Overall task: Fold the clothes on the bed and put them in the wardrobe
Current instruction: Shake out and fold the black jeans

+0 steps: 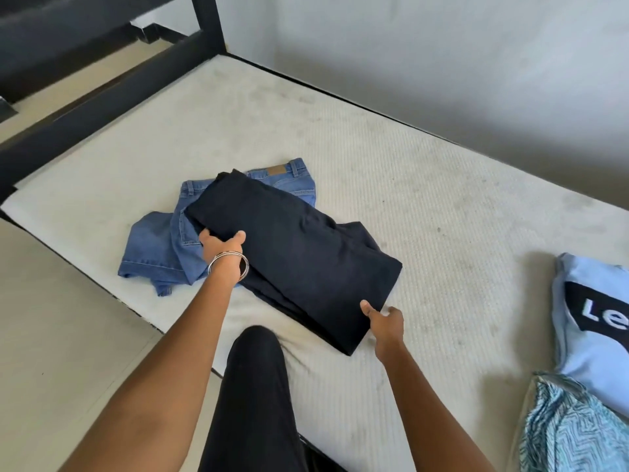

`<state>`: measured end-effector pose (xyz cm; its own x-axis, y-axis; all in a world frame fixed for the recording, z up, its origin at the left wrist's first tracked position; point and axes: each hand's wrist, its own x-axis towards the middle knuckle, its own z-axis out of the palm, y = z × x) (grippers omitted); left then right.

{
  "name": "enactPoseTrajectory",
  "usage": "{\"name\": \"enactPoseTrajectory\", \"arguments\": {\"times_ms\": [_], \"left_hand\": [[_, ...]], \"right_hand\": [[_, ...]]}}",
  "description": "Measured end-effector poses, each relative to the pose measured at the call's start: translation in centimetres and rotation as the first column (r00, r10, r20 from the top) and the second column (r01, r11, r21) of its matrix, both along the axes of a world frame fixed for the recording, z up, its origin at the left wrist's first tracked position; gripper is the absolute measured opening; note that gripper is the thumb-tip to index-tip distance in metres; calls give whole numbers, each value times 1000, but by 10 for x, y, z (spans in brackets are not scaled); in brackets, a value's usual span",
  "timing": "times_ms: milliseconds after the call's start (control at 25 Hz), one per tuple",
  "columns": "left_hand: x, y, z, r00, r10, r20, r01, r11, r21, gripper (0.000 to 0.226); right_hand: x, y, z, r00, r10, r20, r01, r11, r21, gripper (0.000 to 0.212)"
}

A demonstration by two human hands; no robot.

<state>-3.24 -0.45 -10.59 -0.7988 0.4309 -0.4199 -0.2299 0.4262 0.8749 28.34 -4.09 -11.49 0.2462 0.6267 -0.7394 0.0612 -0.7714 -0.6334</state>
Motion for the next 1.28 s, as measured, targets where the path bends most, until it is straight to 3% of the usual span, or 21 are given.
{"name": "enactPoseTrajectory", "arguments": {"times_ms": [80, 200, 320, 400, 480, 560, 600, 680, 760, 840, 920, 960, 1080, 1160, 1280], "left_hand": [[-3, -1, 2, 999, 15, 36, -15, 1000, 1, 76], [1, -8, 11, 992, 2, 123, -6, 999, 35, 67], [48, -23, 12, 976, -59, 212, 55, 998, 22, 45], [102, -42, 2, 951, -123, 283, 142, 989, -46, 32], [150, -67, -24, 910, -156, 384, 213, 971, -111, 33], [185, -83, -36, 914, -109, 392, 190, 966, -174, 67], [194, -87, -35, 947, -108, 301, 189, 949, -253, 84], [200, -86, -20, 977, -213, 19, 202, 888, -413, 89], [191, -78, -1, 921, -323, -216, 188, 856, -481, 86], [177, -65, 1, 747, -575, -333, 317, 750, -581, 83], [163, -49, -7, 558, -780, -283, 468, 578, -668, 86], [156, -40, -12, 517, -828, -218, 523, 507, -685, 90], [148, -17, -21, 497, -860, -115, 595, 434, -677, 104], [146, -12, -23, 493, -861, -126, 578, 432, -693, 116], [131, -1, -30, 641, -768, -17, 595, 510, -621, 129]], "right_hand": [[3, 10, 9, 977, -129, -171, 124, 991, -39, 26], [27, 17, 28, 929, -261, -263, 272, 962, 6, 16], [89, 9, 45, 934, -316, -167, 336, 935, 110, 10], [146, -10, 49, 936, -349, 41, 338, 927, 162, 3], [201, -34, 42, 919, -233, 317, 201, 971, 133, 18], [231, -51, 33, 849, 5, 528, 1, 1000, -11, 33], [232, -56, 35, 776, 133, 617, -99, 991, -89, 36], [217, -54, 35, 631, 231, 740, -216, 969, -119, 41], [183, -45, 39, 607, 239, 758, -342, 940, -22, 52], [144, -36, 34, 639, 310, 704, -501, 862, 75, 59], [102, -29, 22, 618, 450, 644, -650, 753, 98, 68], [84, -26, 15, 576, 526, 625, -718, 692, 80, 74], [61, -16, -16, 440, 662, 607, -811, 583, -48, 87], [67, -8, -38, 428, 690, 584, -810, 580, -91, 94], [68, 3, -52, 400, 742, 538, -828, 544, -136, 102]]}}
